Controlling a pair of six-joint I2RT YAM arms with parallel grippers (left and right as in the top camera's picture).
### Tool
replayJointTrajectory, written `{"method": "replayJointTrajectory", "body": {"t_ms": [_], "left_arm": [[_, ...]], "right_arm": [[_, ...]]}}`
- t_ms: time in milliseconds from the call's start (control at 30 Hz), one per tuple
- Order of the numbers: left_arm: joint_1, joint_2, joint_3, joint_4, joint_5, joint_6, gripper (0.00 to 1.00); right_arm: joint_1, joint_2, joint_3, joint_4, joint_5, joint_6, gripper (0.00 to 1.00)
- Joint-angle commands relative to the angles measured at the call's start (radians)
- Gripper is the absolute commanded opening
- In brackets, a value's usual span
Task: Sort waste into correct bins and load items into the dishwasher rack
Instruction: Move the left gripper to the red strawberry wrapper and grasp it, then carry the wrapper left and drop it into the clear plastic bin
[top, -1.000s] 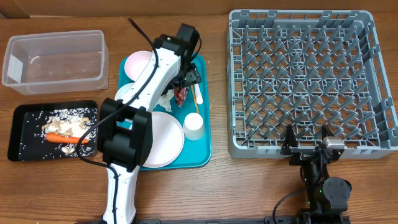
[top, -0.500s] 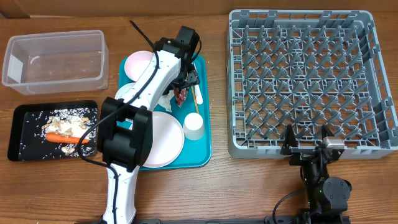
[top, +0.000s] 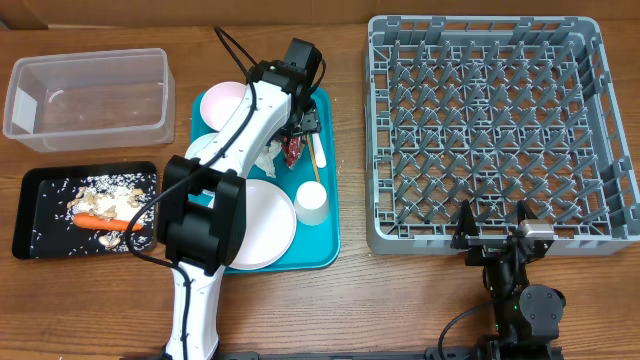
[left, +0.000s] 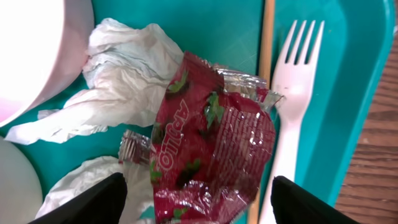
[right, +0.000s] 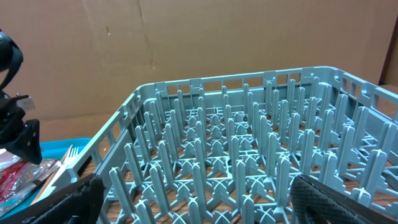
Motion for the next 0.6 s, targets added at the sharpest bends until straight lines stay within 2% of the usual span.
{"method": "replayJointTrajectory", "body": {"t_ms": [0, 267, 333, 467, 567], "left_arm": [[-0.002, 0.038, -0.006, 0.004, -0.019, 0.035, 0.74], [-0.002, 0.039, -0.006, 0.003, -0.014, 0.035, 0.56], [-0.002, 0.039, -0.006, 0.002, 0.004, 0.043, 0.44], [-0.002, 0.039, -0.003, -0.003, 0.004, 0.043, 0.34], [-0.002, 0.039, 0.03, -0.05, 0.004, 0.042, 0.2]], "right_arm": [[0.006, -0.008, -0.01, 0.007, 0.013, 0.003, 1.0], [0.006, -0.008, -0.01, 0.007, 0.013, 0.003, 1.0], [0.006, -0.008, -0.01, 0.007, 0.013, 0.003, 1.0], [0.006, -0.008, -0.01, 0.007, 0.013, 0.003, 1.0], [0.006, -0.008, -0.01, 0.007, 0.013, 0.004, 1.0]]}}
